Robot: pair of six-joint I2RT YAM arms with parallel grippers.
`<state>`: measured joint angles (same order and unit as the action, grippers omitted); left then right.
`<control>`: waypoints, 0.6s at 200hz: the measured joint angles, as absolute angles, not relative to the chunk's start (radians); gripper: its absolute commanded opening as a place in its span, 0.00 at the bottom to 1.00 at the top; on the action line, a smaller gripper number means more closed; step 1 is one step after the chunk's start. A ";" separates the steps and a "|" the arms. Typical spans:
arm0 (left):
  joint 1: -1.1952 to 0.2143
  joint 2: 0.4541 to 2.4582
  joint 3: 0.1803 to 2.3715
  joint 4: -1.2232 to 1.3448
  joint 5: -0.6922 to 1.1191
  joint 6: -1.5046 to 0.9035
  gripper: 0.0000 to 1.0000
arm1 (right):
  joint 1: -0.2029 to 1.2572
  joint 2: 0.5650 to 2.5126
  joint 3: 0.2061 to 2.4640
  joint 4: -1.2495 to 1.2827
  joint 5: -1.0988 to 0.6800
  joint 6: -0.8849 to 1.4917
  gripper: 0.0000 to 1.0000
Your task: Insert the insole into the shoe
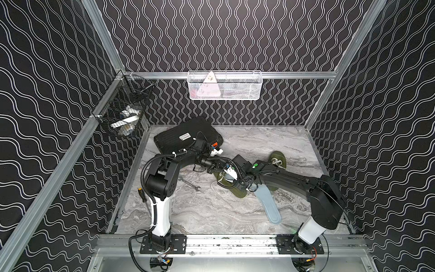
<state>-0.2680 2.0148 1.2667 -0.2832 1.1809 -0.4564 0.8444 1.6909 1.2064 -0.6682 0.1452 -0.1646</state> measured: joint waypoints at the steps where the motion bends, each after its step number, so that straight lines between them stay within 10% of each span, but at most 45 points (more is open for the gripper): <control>1: -0.268 2.014 1.266 -0.281 1.181 -0.458 0.00 | 0.844 1.691 1.206 -0.668 0.144 -0.165 0.28; 120: -0.264 1.964 1.132 -0.007 1.176 -0.669 0.00 | 0.834 1.738 1.248 -0.638 0.103 -0.008 0.31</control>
<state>-0.2642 1.9640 1.1316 -0.0074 1.1763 -0.6689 0.8341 1.7382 1.2480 -0.6380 0.1032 -0.0082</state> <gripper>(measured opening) 0.060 0.313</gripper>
